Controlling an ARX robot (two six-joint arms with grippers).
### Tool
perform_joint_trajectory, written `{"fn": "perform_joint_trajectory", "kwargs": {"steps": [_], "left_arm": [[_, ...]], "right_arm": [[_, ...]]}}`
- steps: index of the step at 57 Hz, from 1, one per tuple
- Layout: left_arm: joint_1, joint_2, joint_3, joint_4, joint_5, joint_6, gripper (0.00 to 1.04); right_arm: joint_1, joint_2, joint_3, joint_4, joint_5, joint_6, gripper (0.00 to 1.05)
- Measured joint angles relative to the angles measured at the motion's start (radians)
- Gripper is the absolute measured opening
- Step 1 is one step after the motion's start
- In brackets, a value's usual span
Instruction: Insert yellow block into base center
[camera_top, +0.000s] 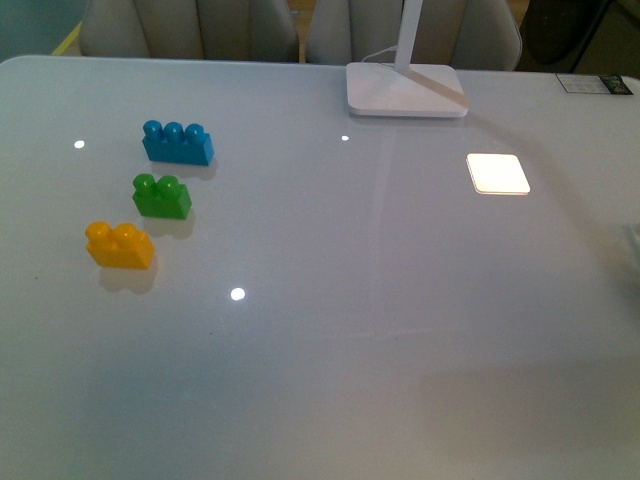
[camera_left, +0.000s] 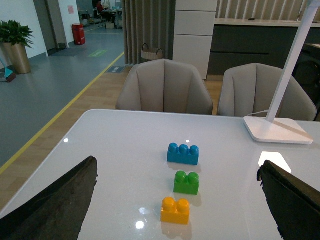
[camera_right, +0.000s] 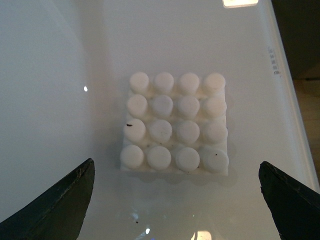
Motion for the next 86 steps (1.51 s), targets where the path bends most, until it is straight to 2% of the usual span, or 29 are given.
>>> {"fn": "perform_joint_trajectory", "kwargs": {"steps": [28,57,86], "left_arm": [[0.000,0.000,0.000,0.000,0.000,0.000,0.97],[0.000,0.000,0.000,0.000,0.000,0.000,0.97],[0.000,0.000,0.000,0.000,0.000,0.000,0.97]], "right_arm": [[0.002,0.298,0.315,-0.091,-0.030,-0.013,0.96],[-0.006,0.410,0.418,-0.105,-0.059,-0.008,0.96],[0.022,0.503,0.468,-0.077,-0.029,0.040,0.96]]}}
